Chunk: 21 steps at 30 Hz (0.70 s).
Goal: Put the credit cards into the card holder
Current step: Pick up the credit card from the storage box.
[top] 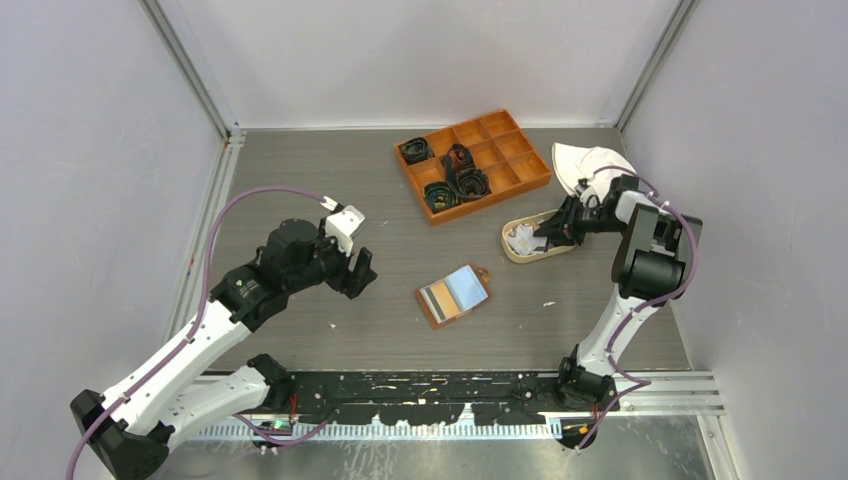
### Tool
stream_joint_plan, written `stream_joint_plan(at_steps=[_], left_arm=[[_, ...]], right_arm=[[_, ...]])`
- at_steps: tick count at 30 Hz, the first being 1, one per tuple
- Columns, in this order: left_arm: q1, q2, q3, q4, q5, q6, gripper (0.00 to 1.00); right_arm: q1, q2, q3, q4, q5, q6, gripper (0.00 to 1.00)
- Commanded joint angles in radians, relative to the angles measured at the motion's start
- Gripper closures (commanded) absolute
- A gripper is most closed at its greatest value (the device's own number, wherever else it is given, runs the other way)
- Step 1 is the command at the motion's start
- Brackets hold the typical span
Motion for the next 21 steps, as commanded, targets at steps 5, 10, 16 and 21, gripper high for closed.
stream_joint_plan(at_steps=[5, 10, 16, 21], left_arm=[[0.007, -0.008, 0.006, 0.042, 0.017, 0.005, 0.3], [0.008, -0.008, 0.006, 0.041, 0.019, 0.004, 0.3], [0.008, -0.008, 0.005, 0.041, 0.018, 0.004, 0.3], [0.008, -0.009, 0.006, 0.041, 0.019, 0.004, 0.31]], right_arm=[[-0.032, -0.054, 0.04, -0.041, -0.045, -0.033, 0.72], [-0.045, -0.047, 0.047, -0.056, -0.046, -0.042, 0.72], [-0.061, -0.041, 0.053, -0.072, -0.052, -0.05, 0.72], [-0.074, -0.033, 0.06, -0.086, -0.051, -0.052, 0.73]])
